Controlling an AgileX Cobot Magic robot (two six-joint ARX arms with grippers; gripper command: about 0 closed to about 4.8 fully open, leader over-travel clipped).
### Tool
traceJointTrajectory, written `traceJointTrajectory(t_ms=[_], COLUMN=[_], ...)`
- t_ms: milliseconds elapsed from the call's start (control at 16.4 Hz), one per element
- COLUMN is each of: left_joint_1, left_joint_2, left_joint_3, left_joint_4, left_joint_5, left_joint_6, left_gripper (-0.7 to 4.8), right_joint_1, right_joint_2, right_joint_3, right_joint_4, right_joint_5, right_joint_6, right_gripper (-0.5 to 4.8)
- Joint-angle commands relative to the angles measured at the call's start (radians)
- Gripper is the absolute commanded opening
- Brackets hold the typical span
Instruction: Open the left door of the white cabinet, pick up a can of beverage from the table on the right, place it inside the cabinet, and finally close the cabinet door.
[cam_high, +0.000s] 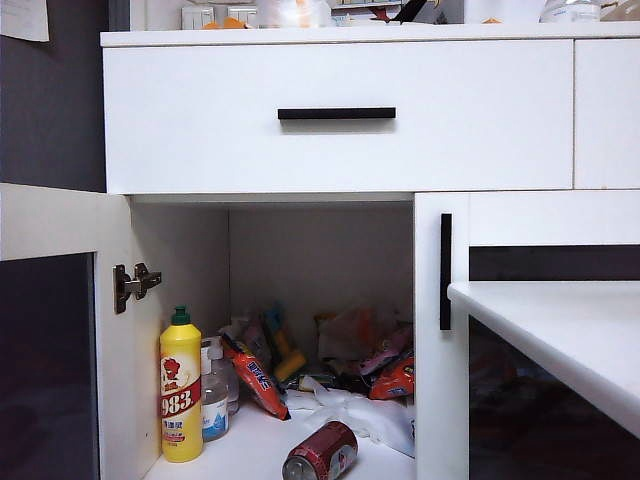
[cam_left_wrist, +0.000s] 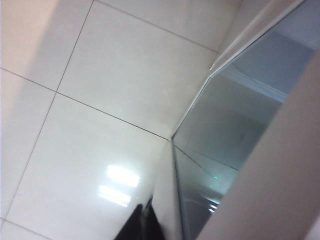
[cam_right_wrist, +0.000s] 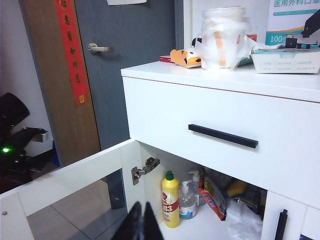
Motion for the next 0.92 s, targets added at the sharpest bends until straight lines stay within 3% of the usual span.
traceJointTrajectory(t_ms=[61,306,489,673,917], left_joint_1=[-0.001,-0.001,-0.009,-0.084,-0.292], left_joint_2=[0.014,0.021,0.021,0.021,0.021], left_joint_3=[0.0,0.0,0.0,0.0,0.0], left_joint_4=[0.025,0.049,0.057,0.101,0.285], left_joint_5=[0.042,0.351,0.495,0.553,0.589], left_joint_6=[-0.003,-0.003,-0.007,-0.006,-0.006], left_gripper=[-0.06,-0.06,-0.06,-0.06,-0.06], right_joint_1=[0.0,0.0,0.0,0.0,0.0], right_joint_2=[-0.003,-0.002,-0.002,0.0,0.003], right_joint_3=[0.004,0.004,0.004,0.004,0.004], right_joint_4=[0.018,0.018,0.018,0.018,0.014], right_joint_5=[-0.003,-0.003,-0.002,-0.002,0.001], right_joint_6=[-0.003,-0.003,-0.003,-0.003,-0.003], right_gripper=[-0.06,-0.06,-0.06,-0.06,-0.06])
